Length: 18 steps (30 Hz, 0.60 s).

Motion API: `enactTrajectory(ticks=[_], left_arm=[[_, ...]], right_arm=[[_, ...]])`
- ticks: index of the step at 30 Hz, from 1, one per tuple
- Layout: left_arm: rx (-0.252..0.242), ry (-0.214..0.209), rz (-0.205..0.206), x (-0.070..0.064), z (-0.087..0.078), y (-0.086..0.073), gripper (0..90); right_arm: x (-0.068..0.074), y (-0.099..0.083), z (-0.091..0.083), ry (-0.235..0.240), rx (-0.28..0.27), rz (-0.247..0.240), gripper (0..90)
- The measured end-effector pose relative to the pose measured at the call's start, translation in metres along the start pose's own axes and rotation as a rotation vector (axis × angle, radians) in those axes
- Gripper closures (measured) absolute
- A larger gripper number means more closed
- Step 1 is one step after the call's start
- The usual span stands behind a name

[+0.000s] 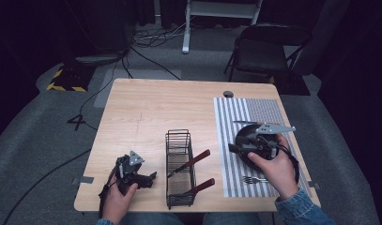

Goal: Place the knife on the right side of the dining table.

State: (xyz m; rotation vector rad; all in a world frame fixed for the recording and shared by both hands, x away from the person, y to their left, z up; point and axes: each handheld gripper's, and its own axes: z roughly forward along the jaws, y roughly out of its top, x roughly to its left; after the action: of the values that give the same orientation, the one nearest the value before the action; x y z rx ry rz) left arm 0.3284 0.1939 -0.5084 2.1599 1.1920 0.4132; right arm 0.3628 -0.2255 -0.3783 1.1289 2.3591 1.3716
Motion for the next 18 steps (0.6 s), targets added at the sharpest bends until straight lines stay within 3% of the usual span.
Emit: enactTrajectory(ticks=[5,18], left_arm=[[0.000,0.000,0.001,0.000,0.000,0.000,0.2],[0.000,0.000,0.000,0.000,0.000,0.000,0.2]], right_arm=[[0.009,-0.020,0.018,-0.065,0.036,-0.039,46.3],[0.024,-0.059,0.052,-0.061,0.072,-0.034,45.7]])
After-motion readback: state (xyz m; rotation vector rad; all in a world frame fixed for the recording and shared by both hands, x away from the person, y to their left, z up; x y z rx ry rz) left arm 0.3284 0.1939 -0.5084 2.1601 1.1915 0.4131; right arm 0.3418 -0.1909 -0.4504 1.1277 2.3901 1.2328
